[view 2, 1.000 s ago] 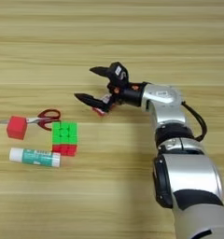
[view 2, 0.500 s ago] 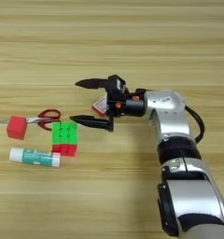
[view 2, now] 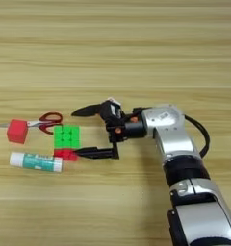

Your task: Move the objects on the table

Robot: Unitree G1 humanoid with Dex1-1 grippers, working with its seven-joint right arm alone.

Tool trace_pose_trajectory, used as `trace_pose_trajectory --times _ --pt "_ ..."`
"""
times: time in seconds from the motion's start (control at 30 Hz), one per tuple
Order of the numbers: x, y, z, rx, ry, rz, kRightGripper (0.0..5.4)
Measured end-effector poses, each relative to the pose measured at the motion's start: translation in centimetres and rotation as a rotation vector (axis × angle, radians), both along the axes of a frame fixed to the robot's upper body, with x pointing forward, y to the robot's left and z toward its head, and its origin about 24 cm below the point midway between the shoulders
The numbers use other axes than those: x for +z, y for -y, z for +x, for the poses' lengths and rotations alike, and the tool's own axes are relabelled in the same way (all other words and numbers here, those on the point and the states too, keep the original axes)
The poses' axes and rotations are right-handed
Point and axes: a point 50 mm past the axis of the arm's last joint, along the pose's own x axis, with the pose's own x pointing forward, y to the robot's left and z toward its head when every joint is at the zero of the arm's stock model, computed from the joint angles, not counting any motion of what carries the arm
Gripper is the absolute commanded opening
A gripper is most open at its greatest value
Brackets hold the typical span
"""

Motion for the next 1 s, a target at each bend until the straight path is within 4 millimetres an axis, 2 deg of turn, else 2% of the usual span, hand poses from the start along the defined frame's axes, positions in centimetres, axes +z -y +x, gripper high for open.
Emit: trace_pose_trajectory --times 0.23,0.3,0.37,0.4,0.7,1.0 --pt "-1.0 -0.3 0.0 -0.022 -0.009 -0.037 5.38" --pt "-1.5 -0.8 0.0 -0.032 -0.014 -0.043 5.11" --pt "-1.5 -0.9 0.1 -0.035 -0.009 -0.042 4.71" --pt "-1.6 -0.9 0.1 -0.037 -0.013 -0.043 4.71" --pt "-1.7 -1.2 0.3 -0.056 -0.014 -0.034 3.4" --pt "-1.6 -1.1 0.6 -0.061 -0.014 -0.034 3.31"
